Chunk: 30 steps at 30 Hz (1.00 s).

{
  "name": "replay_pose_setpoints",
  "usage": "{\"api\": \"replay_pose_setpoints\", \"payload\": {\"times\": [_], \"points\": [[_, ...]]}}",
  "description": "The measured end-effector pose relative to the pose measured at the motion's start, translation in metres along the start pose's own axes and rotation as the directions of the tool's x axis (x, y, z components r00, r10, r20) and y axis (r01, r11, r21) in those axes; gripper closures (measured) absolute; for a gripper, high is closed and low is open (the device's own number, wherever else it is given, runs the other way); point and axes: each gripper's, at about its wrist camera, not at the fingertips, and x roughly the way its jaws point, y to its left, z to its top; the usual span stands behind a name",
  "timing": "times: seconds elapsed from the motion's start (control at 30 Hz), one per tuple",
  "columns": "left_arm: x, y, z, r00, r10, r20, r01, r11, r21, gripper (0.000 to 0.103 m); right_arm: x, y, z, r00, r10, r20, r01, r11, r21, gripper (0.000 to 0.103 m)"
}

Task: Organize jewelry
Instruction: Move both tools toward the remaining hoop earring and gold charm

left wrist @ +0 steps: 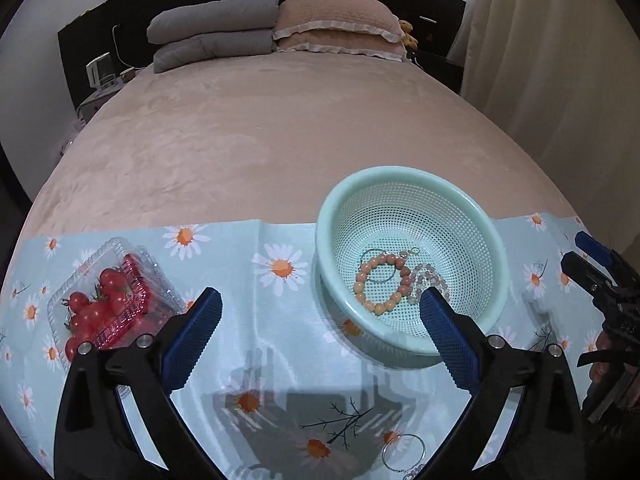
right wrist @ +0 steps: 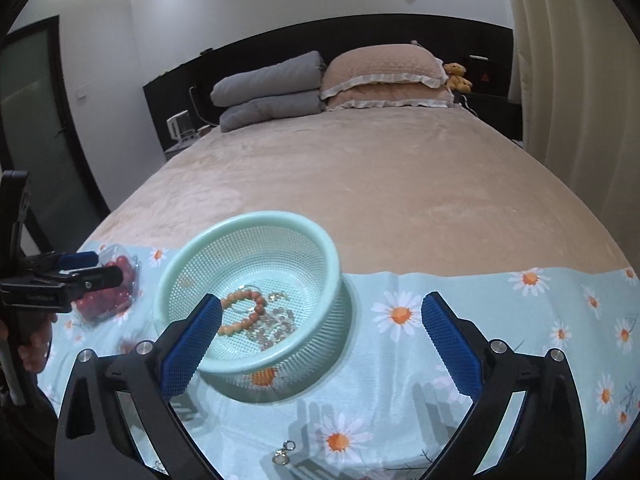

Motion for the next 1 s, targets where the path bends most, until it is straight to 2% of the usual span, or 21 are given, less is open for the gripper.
{"api": "replay_pose_setpoints", "payload": {"times": [0.27,0.53,0.67,1.0], "points": [[-0.006,0.006,-0.03,0.999,0.005,-0.037,-0.003,0.999,0.043,0.006,-0.011,0.006,-0.012,1.0,-0.026,-0.011,0.025,0.999,-0.049,0.008],[-0.004,-0.008,-0.065,0.998,0.016,-0.067,-0.008,0.993,0.12,0.006,-0.013,0.019,-0.028,0.998,-0.032,-0.049,0.027,0.996,-0.083,0.008],[0.004,-0.02,-0.082,0.992,-0.037,-0.124,0.057,0.985,0.164,0.006,-0.009,0.027,-0.041,0.995,-0.031,-0.09,0.021,0.993,-0.112,0.008],[0.025,-0.053,-0.124,0.974,-0.075,-0.212,0.128,0.961,0.246,0.006,0.008,0.043,-0.084,0.978,-0.047,-0.202,0.014,0.987,-0.162,0.008]]}}
